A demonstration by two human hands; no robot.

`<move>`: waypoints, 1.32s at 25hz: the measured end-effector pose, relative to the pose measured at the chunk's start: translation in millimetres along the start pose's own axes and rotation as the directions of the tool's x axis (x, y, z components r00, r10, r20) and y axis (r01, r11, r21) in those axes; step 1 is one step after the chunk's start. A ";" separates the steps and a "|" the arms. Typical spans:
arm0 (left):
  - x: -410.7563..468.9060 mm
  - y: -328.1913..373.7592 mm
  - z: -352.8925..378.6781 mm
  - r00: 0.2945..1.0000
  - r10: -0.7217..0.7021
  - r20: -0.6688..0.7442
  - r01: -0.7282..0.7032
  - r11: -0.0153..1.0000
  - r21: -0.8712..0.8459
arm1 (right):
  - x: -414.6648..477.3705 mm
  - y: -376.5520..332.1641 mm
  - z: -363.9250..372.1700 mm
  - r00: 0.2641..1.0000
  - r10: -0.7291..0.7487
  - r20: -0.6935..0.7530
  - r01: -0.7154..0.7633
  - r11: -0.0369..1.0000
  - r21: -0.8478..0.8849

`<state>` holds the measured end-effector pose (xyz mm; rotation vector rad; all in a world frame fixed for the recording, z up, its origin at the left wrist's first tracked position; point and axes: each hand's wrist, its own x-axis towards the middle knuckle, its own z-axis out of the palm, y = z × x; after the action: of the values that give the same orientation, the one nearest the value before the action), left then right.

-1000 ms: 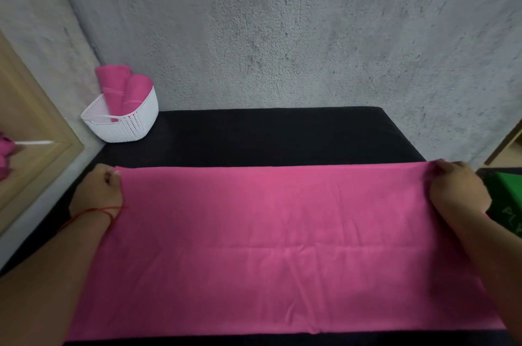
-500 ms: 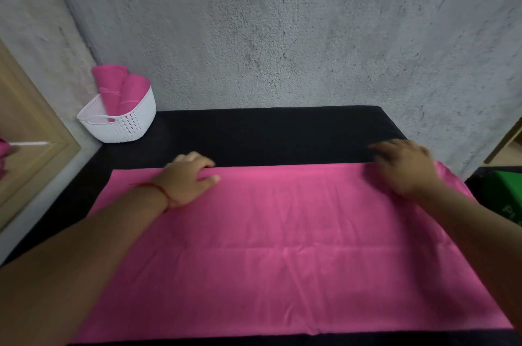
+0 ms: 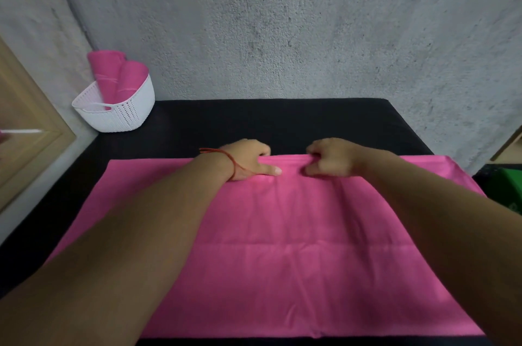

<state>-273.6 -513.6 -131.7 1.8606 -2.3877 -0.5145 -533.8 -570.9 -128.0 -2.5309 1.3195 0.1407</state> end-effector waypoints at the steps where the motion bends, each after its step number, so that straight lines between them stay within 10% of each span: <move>1: -8.8 -15.2 -1.1 0.999 -0.028 -0.041 0.030 0.998 0.058 | -9.5 14.5 3.2 0.997 0.004 -0.073 -0.003 1.000 0.013; 6: -93.2 -161.2 -29.6 0.955 -0.266 -0.128 0.285 0.944 0.166 | -81.0 144.5 10.6 0.922 0.166 -0.349 -0.237 0.956 -0.172; 10: -140.2 -210.9 -33.0 0.921 -0.356 -0.162 0.381 0.910 0.165 | -96.0 186.4 15.9 0.904 0.001 -0.427 -0.161 0.927 -0.339; 27: -296.1 -129.2 -189.2 0.921 -0.210 -0.328 0.321 0.886 0.334 | -241.7 77.4 -145.4 0.927 0.097 -0.363 -0.194 0.951 -0.240; 33: -390.3 -67.6 -259.4 0.762 -0.120 -0.637 0.411 0.849 0.332 | -329.7 26.3 -206.6 0.787 0.099 -0.609 -0.252 0.952 -0.171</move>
<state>-40.8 -212.2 149.6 2.1297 -1.8985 0.6257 -754.6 -386.0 134.8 -2.7688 1.8729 -0.5427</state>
